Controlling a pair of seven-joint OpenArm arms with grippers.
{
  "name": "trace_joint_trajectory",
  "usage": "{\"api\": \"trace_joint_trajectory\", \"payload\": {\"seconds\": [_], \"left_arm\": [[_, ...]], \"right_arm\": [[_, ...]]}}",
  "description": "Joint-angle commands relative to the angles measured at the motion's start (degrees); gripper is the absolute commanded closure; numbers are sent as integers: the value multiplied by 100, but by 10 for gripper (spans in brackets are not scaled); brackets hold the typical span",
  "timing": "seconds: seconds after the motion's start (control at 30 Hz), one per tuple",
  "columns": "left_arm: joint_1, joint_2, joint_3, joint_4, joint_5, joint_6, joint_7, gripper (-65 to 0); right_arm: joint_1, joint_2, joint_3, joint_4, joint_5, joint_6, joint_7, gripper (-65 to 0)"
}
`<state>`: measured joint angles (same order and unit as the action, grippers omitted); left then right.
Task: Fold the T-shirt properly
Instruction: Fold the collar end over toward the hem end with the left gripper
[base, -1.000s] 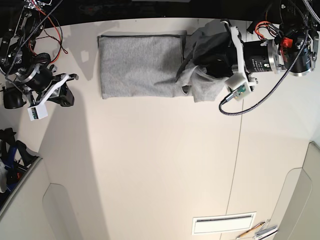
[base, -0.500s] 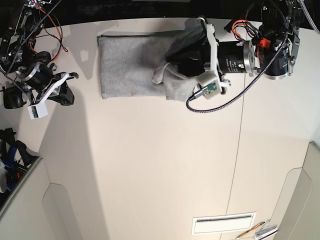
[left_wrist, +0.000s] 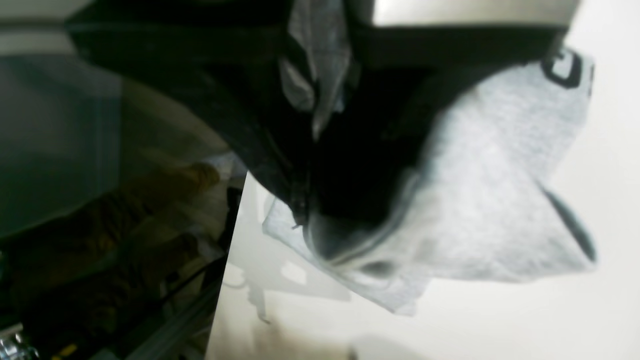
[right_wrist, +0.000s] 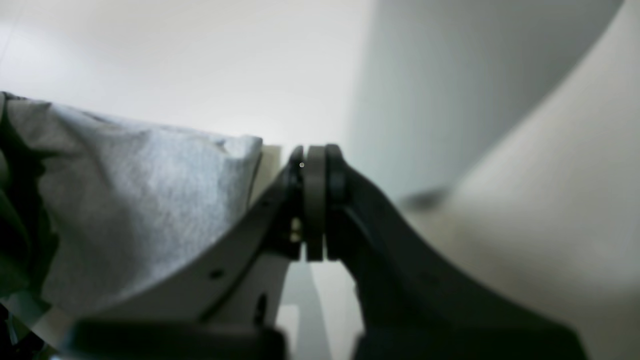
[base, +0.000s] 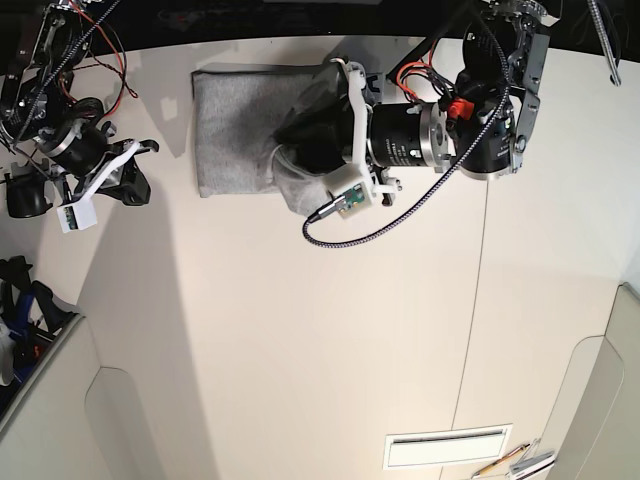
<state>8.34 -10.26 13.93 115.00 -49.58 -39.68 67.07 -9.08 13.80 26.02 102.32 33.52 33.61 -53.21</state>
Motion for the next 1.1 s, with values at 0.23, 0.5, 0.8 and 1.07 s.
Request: {"api": "trace_joint_trajectory", "payload": {"seconds": [0.23, 0.5, 0.8, 1.07], "left_arm": [[-197, 245, 120, -367, 142, -32, -811, -249], [-197, 551, 164, -514, 96, -32, -946, -301], [-197, 577, 256, -514, 15, -32, -964, -301], [-195, 531, 214, -514, 669, -32, -942, -76]], "right_arm": [[7, 63, 39, 96, 162, 4, 162, 0], [2, 63, 39, 96, 157, 2, 201, 0], [2, 63, 39, 96, 540, 2, 275, 0], [0, 37, 37, 96, 957, 2, 245, 0]]}}
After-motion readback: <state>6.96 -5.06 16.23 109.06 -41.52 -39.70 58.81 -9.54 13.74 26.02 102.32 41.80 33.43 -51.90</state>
